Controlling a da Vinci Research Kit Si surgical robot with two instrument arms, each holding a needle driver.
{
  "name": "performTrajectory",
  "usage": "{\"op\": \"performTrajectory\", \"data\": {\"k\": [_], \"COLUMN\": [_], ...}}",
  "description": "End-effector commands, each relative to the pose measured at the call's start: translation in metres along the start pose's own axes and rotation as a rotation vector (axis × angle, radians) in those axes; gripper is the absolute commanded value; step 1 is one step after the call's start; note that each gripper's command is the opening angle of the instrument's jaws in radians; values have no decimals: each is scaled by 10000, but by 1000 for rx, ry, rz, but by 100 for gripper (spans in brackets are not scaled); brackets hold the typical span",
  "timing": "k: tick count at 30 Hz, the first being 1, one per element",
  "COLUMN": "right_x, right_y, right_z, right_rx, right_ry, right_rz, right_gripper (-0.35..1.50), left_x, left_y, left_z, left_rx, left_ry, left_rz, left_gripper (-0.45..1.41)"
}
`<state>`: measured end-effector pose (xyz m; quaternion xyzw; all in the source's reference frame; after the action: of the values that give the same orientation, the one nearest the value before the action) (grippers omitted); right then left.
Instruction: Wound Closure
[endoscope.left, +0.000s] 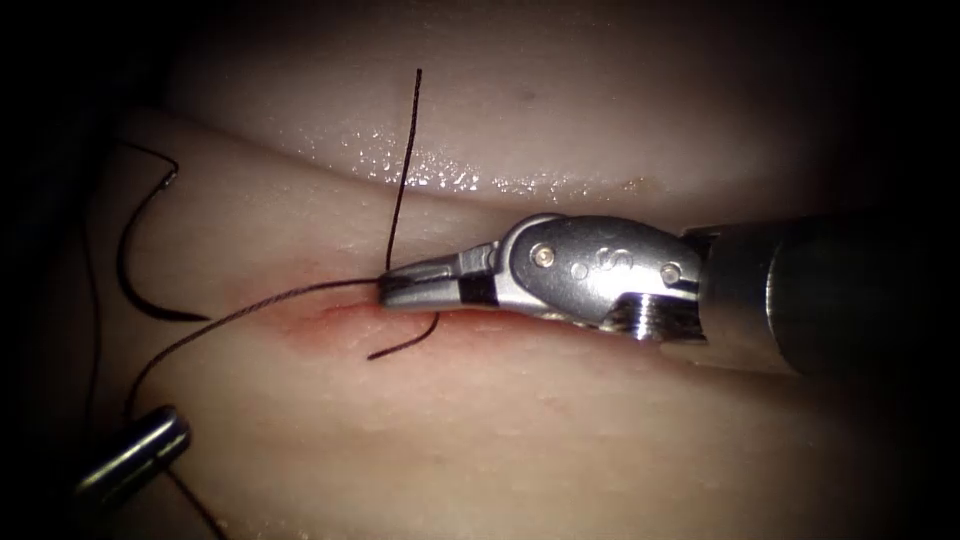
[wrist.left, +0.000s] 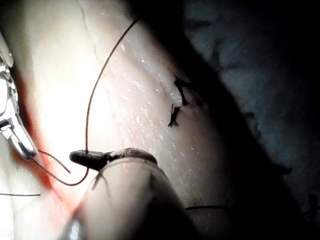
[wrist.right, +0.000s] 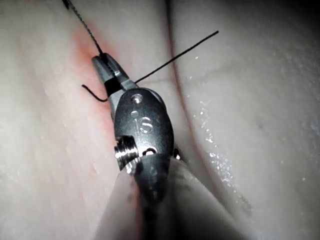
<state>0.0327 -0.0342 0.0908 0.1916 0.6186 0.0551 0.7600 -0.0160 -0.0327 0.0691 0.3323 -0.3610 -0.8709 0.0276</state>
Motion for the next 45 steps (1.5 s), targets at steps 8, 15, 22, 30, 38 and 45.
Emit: {"op": "performTrajectory", "data": {"k": [8,15,22,30,38,45], "right_x": [2,9,14,23,3,-25], "right_y": [-9,0,4,37,66,84], "right_z": [8,8,1,-15,34,74], "right_rx": [18,-8,-64,-109,-66,-68], "right_ry": [21,55,57,85,58,46], "right_rz": [3,76,119,152,123,85], "right_gripper": [-35,123,148,108,-35,-35], "left_x": [-29,-34,-32,-27,-16,-11], "left_y": [-2,0,2,4,7,7], "left_z": [1,11,13,16,18,18], "left_rx": [-5,-2,-20,-56,-77,-118], "left_ry": [-34,-40,-18,17,55,111], "left_rz": [-2,-2,7,56,112,169], "left_gripper": [-45,-45,-45,-45,-45,-45]}}
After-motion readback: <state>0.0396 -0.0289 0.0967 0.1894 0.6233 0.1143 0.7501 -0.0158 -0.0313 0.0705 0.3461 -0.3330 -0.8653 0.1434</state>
